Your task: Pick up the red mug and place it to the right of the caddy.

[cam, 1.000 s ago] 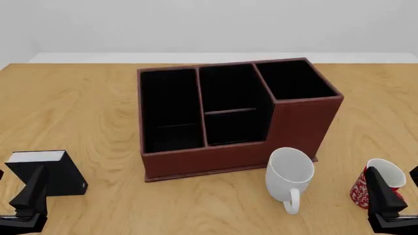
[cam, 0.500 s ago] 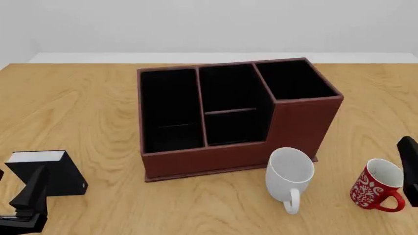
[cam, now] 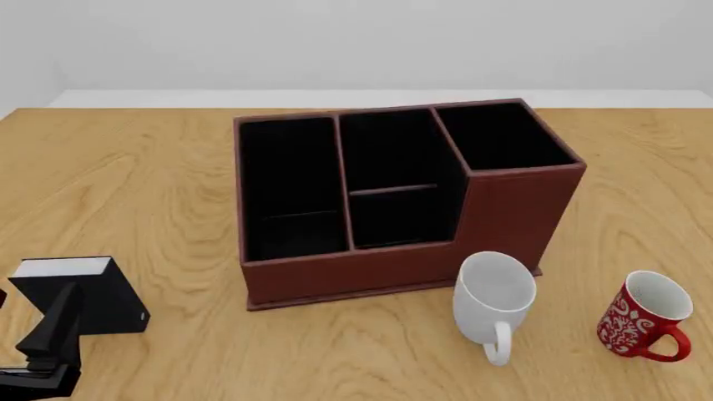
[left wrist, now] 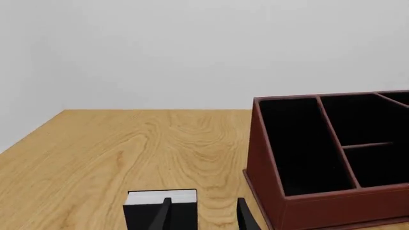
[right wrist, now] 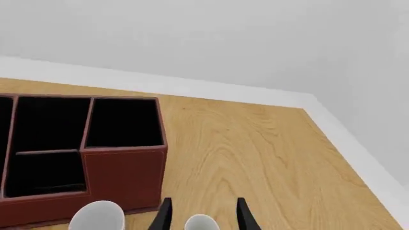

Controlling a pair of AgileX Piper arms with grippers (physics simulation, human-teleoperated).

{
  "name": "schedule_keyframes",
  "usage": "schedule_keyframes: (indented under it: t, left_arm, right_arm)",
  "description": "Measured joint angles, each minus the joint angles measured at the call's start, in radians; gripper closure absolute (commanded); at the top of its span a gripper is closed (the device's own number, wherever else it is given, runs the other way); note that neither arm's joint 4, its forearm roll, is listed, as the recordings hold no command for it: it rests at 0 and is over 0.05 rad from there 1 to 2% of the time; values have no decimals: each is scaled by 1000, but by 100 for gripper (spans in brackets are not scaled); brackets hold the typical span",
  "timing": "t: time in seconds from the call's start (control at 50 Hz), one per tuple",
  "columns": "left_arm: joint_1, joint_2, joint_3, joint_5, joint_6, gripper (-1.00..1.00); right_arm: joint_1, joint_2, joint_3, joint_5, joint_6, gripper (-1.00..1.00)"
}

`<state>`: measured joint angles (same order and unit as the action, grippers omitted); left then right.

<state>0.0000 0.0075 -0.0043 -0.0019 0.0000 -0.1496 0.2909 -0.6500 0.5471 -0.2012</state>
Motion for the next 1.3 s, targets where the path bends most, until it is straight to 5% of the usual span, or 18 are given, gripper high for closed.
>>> schedule_keyframes:
  t: [0.7, 1.3]
  left_arm:
    - [0, 0, 0, 0, 0, -100]
    - [0, 0, 0, 0, 0, -100]
  right_arm:
    - [-99, 31, 66, 189, -48, -100]
    - [-124, 75, 265, 62, -5, -100]
